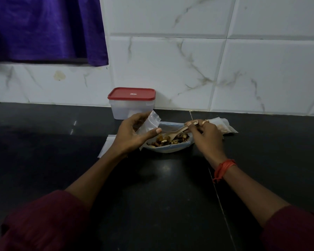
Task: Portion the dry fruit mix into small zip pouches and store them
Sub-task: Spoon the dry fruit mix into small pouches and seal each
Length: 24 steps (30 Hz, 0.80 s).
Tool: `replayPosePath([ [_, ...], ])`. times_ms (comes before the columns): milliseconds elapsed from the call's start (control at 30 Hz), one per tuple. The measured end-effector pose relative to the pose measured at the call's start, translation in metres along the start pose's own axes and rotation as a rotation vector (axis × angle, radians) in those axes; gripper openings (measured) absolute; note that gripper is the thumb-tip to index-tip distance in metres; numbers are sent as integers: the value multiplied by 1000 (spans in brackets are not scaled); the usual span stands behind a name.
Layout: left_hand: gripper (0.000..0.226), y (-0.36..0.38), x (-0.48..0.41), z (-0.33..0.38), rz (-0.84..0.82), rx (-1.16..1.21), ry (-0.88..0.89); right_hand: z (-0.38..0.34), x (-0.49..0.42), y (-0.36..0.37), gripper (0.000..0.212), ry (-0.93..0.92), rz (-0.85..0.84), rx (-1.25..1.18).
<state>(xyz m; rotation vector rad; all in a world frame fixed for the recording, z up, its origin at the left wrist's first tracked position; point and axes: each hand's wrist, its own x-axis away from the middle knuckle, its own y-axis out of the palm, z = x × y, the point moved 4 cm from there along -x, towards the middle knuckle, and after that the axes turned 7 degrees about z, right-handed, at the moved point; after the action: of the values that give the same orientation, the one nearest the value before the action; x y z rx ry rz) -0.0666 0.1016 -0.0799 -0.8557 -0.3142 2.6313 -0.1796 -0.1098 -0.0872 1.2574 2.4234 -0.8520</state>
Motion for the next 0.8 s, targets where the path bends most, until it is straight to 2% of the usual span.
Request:
replayPosePath([
  [100,70,-1,-1,-1,17,6,-9,0,1,4,22,4,-95,-36],
  [367,69,-1,-1,-1,18,12,-17,-6,3,4,19,15,-125,-53],
  [467,68,-1,-1,-3,6,1,-9,-5,5,7,19,94,-139,-101],
  [800,77,-1,-2,-5,-3,-58,18,-1,4,-1,21,289,7,-196],
])
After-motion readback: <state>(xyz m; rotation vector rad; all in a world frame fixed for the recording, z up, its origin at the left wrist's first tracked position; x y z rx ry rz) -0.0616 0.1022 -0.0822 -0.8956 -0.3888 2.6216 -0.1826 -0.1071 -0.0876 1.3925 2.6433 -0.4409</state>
